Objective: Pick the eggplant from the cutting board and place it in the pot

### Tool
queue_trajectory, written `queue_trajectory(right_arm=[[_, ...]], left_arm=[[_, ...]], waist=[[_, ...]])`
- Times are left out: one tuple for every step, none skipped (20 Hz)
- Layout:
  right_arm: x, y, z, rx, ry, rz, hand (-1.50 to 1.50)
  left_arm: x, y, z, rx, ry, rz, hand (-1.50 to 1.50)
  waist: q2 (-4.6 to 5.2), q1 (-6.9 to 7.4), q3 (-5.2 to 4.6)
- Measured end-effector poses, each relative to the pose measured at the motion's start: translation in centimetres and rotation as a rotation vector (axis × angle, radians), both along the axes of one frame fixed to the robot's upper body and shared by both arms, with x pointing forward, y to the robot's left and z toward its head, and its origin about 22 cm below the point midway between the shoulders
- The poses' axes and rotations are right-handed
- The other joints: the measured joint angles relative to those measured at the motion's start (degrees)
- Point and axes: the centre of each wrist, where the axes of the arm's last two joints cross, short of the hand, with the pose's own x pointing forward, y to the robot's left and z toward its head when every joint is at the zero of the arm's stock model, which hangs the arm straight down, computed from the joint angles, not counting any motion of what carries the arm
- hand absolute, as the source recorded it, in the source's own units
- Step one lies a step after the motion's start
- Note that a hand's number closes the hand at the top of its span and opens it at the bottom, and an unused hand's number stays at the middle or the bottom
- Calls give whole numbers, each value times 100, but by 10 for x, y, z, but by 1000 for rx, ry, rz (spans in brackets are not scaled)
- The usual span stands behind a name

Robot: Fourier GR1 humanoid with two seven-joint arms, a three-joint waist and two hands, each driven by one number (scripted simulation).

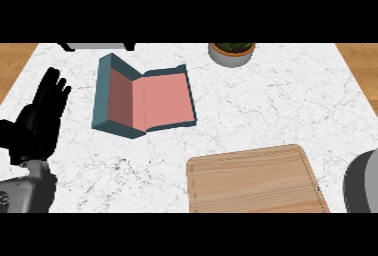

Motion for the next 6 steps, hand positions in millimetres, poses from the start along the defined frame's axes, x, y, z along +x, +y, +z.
queue_trajectory(right_arm=[[-7, 2, 0, 2, 1, 4, -150], [-13, 0, -2, 2, 4, 7, -150], [-18, 0, -2, 3, 6, 9, -150], [-24, 1, 0, 4, 5, 6, -150], [-29, 2, 2, 6, 6, 11, -150], [-33, 3, 4, 7, 10, 15, -150]], left_arm=[[1, 4, -2, -3, 0, 5, 0], [0, 5, -4, -2, -1, 4, 0], [4, 4, -1, -1, 0, 5, 0], [0, 5, 0, -1, -2, 4, 0], [-2, 7, 1, -4, 3, 1, 0], [1, 6, 3, -2, 0, 2, 0]], waist=[[1, -4, 1], [3, 5, 0], [4, 7, 1], [5, 15, 2], [4, 17, 2], [6, 17, 1]])
